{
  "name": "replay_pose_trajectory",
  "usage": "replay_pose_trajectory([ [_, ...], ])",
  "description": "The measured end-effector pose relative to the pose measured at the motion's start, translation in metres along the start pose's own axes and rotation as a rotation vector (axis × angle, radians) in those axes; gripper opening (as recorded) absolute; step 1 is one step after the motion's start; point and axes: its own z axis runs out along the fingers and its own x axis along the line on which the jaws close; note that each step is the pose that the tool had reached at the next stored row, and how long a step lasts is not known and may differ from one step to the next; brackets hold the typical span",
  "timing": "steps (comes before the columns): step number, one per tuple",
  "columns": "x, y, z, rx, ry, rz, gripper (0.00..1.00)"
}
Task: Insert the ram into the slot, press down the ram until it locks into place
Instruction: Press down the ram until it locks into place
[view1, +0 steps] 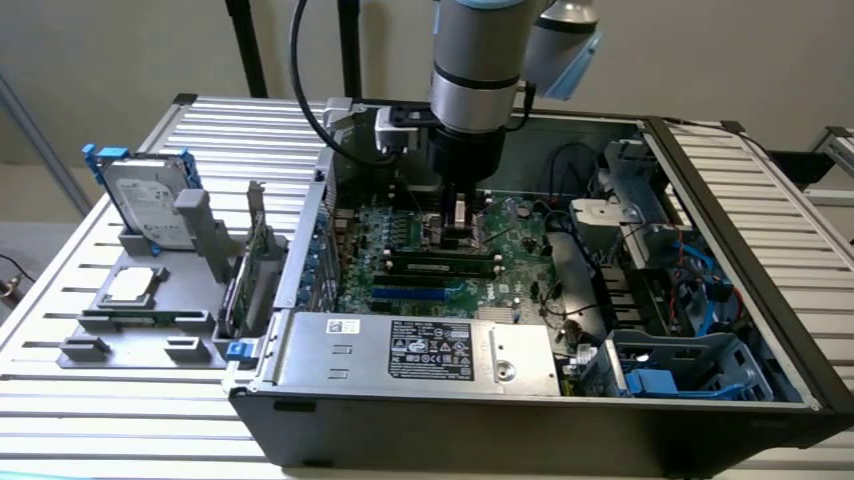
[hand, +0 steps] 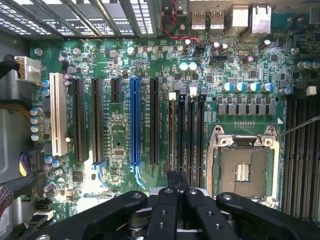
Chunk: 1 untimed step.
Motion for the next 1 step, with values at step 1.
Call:
replay_pose_trajectory([
  [1, 0.0, 0.0, 0.0, 0.0, 0.0, 0.0, 0.1],
])
